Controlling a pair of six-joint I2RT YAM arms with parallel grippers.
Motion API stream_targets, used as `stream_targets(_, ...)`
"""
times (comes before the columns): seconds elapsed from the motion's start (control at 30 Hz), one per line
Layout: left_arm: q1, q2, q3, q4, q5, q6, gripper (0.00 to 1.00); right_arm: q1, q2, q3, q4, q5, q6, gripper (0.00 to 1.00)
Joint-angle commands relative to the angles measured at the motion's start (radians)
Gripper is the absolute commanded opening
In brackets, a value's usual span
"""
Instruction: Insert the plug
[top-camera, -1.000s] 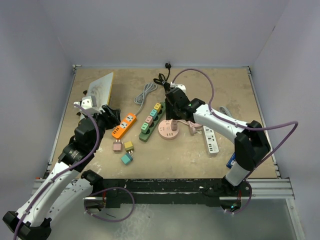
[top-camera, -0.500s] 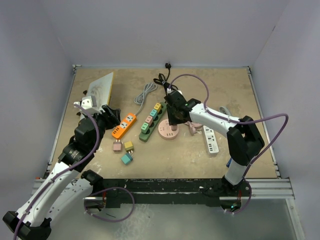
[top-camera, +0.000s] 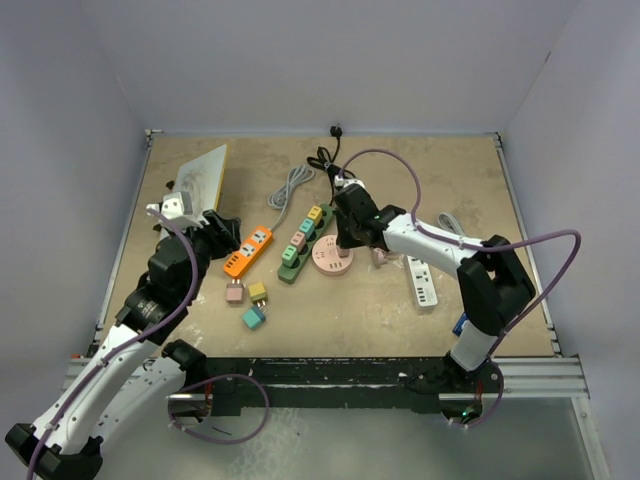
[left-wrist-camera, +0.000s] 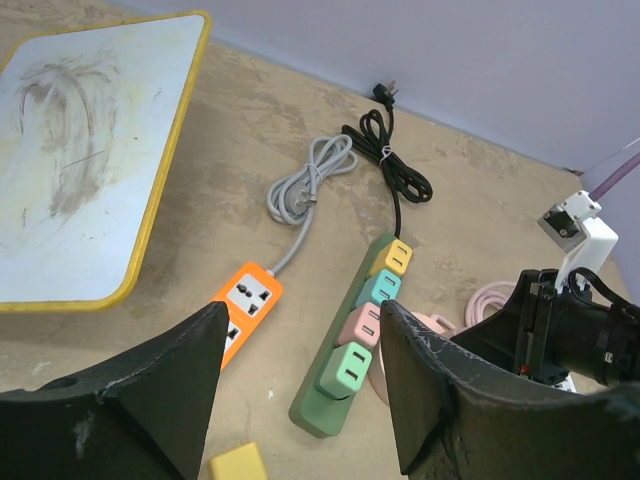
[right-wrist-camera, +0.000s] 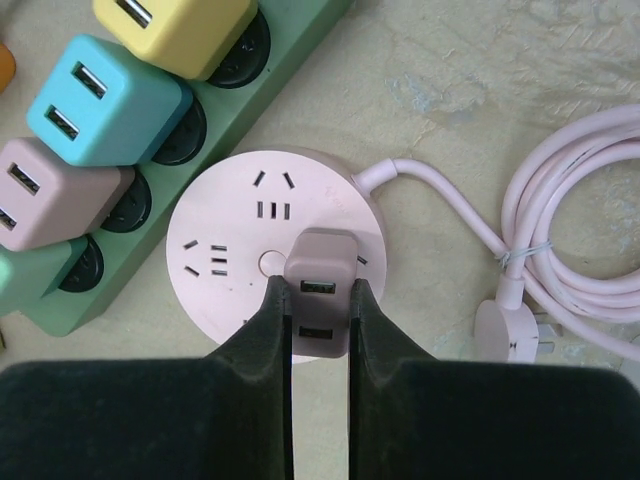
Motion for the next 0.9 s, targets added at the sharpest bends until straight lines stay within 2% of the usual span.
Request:
stream_targets(0.0, 0.001, -0.018, -0.001, 0.023, -0.008, -0.026, 0.59, 0.036, 0.121, -0.125, -0.019, 0.039, 0.035, 0.0)
stream_targets(0.23, 0.001, -0.015, 0.002, 0.02, -0.013, -0.023, 0.59, 0.09, 0.175, -0.157, -0.081, 0.262, 0.169, 0.0)
stream_targets(0.33, 0.001, -0.012, 0.001, 0.022, -0.011, -0.025, 0.59, 0.098, 0.175, -0.176, -0.074, 0.298, 0.193, 0.0)
stream_targets(0.5, 0.001, -0.005, 0.003, 0.022, -0.007, -0.023, 0.59, 0.085, 0.111, -0.224, 0.081, 0.089, 0.104, 0.0)
stream_targets(0.67, 0.001, 0.001, 0.0, 0.024, 0.0, -0.024, 0.59, 0.045, 0.068, -0.173, 0.042, 0.028, 0.059, 0.0)
stream_targets(0.77, 0.001, 0.014, 0.004, 0.019, 0.004, -0.028, 0.59, 0.024, -0.001, -0.129, 0.014, 0.034, 0.054, 0.15)
stream_targets(0.87, 0.001, 0.028, 0.009, 0.002, 0.004, -0.045, 0.59, 0.012, -0.073, -0.059, -0.025, 0.08, 0.06, 0.36)
